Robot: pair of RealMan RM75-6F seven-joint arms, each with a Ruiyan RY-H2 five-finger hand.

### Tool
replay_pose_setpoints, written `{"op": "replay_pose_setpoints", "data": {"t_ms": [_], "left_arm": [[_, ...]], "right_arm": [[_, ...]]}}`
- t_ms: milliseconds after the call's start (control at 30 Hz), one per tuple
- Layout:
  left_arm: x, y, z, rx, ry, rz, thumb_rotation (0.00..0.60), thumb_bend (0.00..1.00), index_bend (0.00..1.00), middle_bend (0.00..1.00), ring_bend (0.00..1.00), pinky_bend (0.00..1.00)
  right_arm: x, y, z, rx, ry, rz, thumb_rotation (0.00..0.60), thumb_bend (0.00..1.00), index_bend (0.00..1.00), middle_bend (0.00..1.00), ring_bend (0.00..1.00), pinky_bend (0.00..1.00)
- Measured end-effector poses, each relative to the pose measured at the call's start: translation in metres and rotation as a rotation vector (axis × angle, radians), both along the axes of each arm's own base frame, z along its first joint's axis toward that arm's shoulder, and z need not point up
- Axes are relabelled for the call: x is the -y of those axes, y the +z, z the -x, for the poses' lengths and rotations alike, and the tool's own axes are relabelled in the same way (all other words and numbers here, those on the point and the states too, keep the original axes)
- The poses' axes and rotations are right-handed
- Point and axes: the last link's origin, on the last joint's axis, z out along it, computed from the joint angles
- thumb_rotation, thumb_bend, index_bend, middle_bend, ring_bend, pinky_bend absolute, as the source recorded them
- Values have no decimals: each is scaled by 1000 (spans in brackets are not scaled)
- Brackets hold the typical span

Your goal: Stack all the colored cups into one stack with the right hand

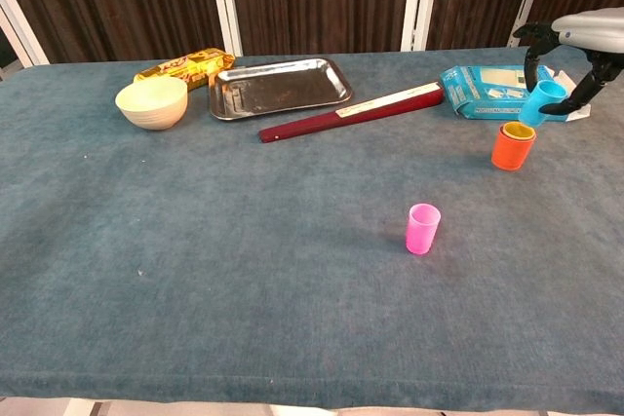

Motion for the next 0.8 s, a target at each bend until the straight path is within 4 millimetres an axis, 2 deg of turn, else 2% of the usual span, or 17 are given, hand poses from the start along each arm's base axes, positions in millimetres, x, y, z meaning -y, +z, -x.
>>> {"op": "replay_pose_setpoints", "data": {"t_ms": [200, 467, 567, 633, 800], "left_arm": [[0, 0, 0, -1, 0, 1, 600, 472, 0, 0, 0, 126], [0, 1, 0, 1, 2, 0, 600, 472, 0, 0, 0, 127], [1, 1, 0, 2, 1, -2, 600, 472, 0, 0, 0, 126], [1, 1, 0, 2, 1, -1, 600, 472, 0, 0, 0, 127], [0, 0, 0, 1, 3, 2, 600, 471, 0, 0, 0, 126]], "right_arm": [[-1, -10, 0, -6, 0, -22, 600, 407, 624, 24, 0, 0], [-2, -13, 0, -2, 5, -30, 600, 407, 551, 24, 0, 0], [-3, -13, 2, -13, 1, -35, 600, 407, 379, 17, 0, 0], [-4, -12, 3, -16, -3, -40, 600, 407, 219, 1, 0, 0], [-10, -9, 1, -5, 6, -42, 600, 407, 142, 0, 0, 0]]}}
